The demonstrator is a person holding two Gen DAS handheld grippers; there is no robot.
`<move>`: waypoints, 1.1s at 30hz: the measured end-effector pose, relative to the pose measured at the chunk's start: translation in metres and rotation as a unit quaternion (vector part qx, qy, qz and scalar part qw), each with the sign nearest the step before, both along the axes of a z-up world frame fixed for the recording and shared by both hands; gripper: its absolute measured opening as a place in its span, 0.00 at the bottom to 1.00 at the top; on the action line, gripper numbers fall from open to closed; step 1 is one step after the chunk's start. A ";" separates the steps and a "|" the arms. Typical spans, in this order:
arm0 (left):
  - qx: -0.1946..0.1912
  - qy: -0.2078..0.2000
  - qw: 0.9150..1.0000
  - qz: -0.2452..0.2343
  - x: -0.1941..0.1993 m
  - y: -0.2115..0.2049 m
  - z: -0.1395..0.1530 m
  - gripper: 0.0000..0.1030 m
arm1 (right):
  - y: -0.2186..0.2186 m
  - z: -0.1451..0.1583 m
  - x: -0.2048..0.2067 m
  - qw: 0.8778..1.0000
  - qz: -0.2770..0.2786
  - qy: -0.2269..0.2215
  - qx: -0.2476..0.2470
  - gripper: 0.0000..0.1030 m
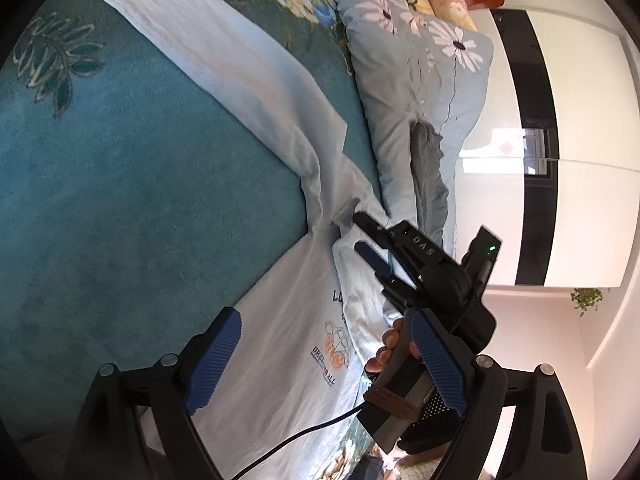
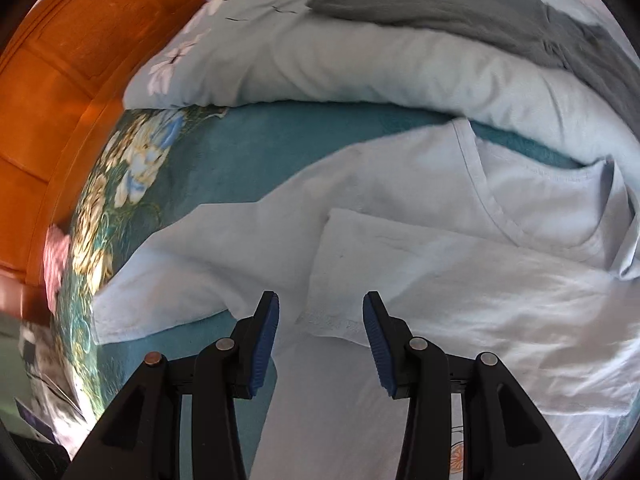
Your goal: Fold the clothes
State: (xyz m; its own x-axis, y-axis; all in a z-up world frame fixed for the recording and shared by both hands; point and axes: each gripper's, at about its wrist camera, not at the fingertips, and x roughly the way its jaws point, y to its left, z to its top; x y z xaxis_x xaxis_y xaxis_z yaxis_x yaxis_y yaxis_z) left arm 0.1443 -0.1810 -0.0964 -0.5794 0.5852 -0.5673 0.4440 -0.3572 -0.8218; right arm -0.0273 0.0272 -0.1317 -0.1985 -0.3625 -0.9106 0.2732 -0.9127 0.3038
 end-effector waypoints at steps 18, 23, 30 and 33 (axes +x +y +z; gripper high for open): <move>-0.310 -0.129 0.934 0.121 -0.058 -0.202 -0.041 0.69 | 0.086 0.037 0.047 0.999 -0.022 0.014 0.019 0.45; -0.343 -0.126 0.929 0.061 -0.078 -0.184 -0.042 0.09 | 0.113 0.044 0.063 0.999 -0.028 0.004 0.019 0.47; -0.347 -0.070 0.935 0.013 -0.105 -0.133 -0.003 0.06 | 0.166 0.054 0.089 0.997 -0.069 -0.002 -0.017 0.47; -0.346 -0.012 0.938 -0.021 -0.125 -0.090 0.034 0.05 | 0.197 0.055 0.101 0.994 -0.099 -0.012 -0.034 0.47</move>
